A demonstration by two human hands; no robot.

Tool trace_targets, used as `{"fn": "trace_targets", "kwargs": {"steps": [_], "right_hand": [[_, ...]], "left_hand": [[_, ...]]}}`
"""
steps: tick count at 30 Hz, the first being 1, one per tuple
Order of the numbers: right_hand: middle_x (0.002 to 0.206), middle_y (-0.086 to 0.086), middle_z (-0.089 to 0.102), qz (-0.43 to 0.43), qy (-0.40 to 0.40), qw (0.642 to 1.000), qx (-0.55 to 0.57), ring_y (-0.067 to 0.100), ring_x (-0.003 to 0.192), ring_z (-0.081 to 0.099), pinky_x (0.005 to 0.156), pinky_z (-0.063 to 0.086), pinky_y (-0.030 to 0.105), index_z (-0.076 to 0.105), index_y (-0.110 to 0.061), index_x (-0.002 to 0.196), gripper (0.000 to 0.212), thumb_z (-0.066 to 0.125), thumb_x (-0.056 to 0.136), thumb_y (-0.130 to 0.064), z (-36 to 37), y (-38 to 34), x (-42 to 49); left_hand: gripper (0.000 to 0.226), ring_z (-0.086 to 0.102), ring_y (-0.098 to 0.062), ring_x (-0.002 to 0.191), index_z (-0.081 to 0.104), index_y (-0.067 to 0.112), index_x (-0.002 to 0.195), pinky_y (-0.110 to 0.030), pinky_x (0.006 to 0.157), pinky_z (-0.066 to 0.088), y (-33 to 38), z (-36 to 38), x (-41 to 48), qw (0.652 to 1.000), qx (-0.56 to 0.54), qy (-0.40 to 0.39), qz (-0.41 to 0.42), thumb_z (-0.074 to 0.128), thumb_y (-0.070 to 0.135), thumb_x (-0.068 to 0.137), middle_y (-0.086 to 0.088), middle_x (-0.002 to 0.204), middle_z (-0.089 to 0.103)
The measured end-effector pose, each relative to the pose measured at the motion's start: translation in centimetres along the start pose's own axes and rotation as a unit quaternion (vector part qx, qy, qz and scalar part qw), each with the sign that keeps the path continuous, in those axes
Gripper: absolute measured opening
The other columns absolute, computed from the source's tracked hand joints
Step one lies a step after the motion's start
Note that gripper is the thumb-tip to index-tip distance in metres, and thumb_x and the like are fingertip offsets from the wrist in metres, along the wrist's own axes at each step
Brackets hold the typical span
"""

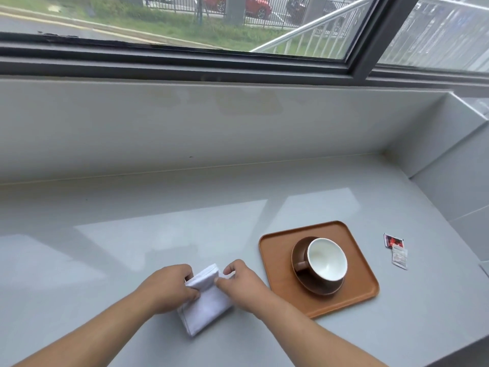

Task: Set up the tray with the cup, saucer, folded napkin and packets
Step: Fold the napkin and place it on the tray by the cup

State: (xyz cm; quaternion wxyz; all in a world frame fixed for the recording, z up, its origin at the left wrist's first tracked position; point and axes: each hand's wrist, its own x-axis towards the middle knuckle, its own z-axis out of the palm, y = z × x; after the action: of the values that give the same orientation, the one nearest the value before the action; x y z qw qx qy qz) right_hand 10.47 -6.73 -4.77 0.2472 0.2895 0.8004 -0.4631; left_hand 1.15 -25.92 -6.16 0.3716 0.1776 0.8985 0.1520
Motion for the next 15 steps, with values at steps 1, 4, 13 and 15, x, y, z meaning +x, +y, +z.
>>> {"fn": "trace_targets", "kwargs": {"steps": [1, 4, 13, 15], "right_hand": [[0.09, -0.006, 0.062, 0.008, -0.005, 1.0, -0.004, 0.01, 0.069, 0.059, 0.054, 0.043, 0.024, 0.051, -0.032, 0.11, 0.037, 0.062, 0.08, -0.052, 0.0, 0.4, -0.1], [0.089, -0.004, 0.064, -0.005, -0.013, 1.0, 0.0, 0.012, 0.07, 0.06, 0.056, 0.046, 0.027, 0.049, -0.034, 0.112, 0.038, 0.063, 0.077, -0.039, 0.2, 1.5, 0.0], [0.101, -0.002, 0.062, -0.006, -0.007, 0.994, -0.11, 0.02, 0.08, 0.059, 0.05, 0.036, 0.029, 0.048, -0.022, 0.11, 0.039, 0.055, 0.073, -0.034, 0.1, 3.7, -1.3], [0.096, -0.004, 0.062, -0.006, -0.01, 0.993, -0.12, 0.021, 0.082, 0.061, 0.056, 0.041, 0.03, 0.05, -0.022, 0.109, 0.04, 0.056, 0.074, -0.04, 0.1, 4.5, -1.3]], "left_hand": [[0.025, 0.056, -0.01, 0.072, 0.056, 0.029, 0.084, -0.029, 0.059, 0.038, 0.2, 0.3, -0.2, 1.0, 0.002, 0.001, -0.007, 0.069, 0.049, 0.076, 0.01, 0.085, 0.065], [0.021, 0.057, -0.009, 0.072, 0.053, 0.03, 0.083, -0.029, 0.058, 0.038, 0.9, 1.6, -1.0, 0.999, 0.002, 0.005, -0.034, 0.064, 0.047, 0.077, 0.01, 0.084, 0.064], [0.037, 0.061, -0.011, 0.085, 0.049, 0.032, 0.105, -0.029, 0.059, 0.042, 2.9, 3.5, -2.0, 0.99, 0.05, 0.059, -0.121, 0.066, 0.052, 0.079, 0.014, 0.09, 0.061], [0.03, 0.061, -0.012, 0.087, 0.054, 0.031, 0.099, -0.028, 0.059, 0.041, 3.4, 3.4, -1.9, 0.989, 0.065, 0.043, -0.127, 0.065, 0.051, 0.08, 0.014, 0.09, 0.06]]}}
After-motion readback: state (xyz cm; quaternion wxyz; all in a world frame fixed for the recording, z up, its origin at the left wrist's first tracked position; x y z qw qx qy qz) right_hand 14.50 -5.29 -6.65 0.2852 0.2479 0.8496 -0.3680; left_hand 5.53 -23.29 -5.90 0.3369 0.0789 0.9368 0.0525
